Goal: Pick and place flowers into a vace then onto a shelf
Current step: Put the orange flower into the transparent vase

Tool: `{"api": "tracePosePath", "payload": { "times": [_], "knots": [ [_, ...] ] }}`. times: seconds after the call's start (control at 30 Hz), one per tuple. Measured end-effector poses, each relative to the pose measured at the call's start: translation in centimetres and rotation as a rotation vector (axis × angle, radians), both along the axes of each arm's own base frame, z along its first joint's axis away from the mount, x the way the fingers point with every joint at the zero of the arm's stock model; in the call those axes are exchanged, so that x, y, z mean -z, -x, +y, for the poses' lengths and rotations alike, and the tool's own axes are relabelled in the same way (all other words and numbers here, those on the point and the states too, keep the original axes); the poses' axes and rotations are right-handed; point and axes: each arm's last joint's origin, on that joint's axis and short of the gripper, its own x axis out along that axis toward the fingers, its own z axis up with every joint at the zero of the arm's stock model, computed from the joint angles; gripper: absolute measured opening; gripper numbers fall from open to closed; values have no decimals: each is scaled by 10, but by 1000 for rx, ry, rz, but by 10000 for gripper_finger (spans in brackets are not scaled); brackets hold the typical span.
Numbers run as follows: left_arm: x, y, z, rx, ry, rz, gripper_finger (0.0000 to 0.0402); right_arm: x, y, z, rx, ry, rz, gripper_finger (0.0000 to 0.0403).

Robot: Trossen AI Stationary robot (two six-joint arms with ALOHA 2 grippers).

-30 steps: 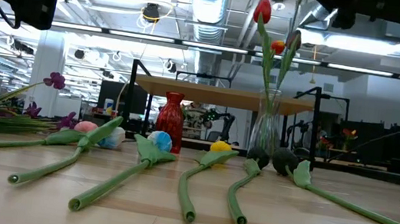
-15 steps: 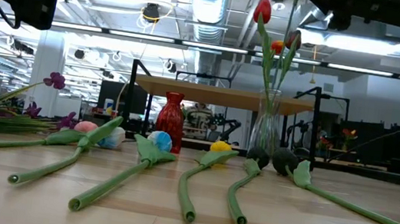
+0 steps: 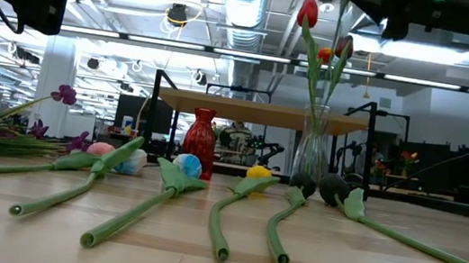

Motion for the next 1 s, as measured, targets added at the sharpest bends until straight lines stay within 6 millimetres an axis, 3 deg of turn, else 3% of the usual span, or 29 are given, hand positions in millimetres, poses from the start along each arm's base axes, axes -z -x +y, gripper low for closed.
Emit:
{"api": "tracePosePath", "payload": {
  "times": [1.0],
  "knots": [
    [0, 0, 0, 0, 0, 0, 302, 21, -4, -1, -4, -61, 212, 57]
  ]
}}
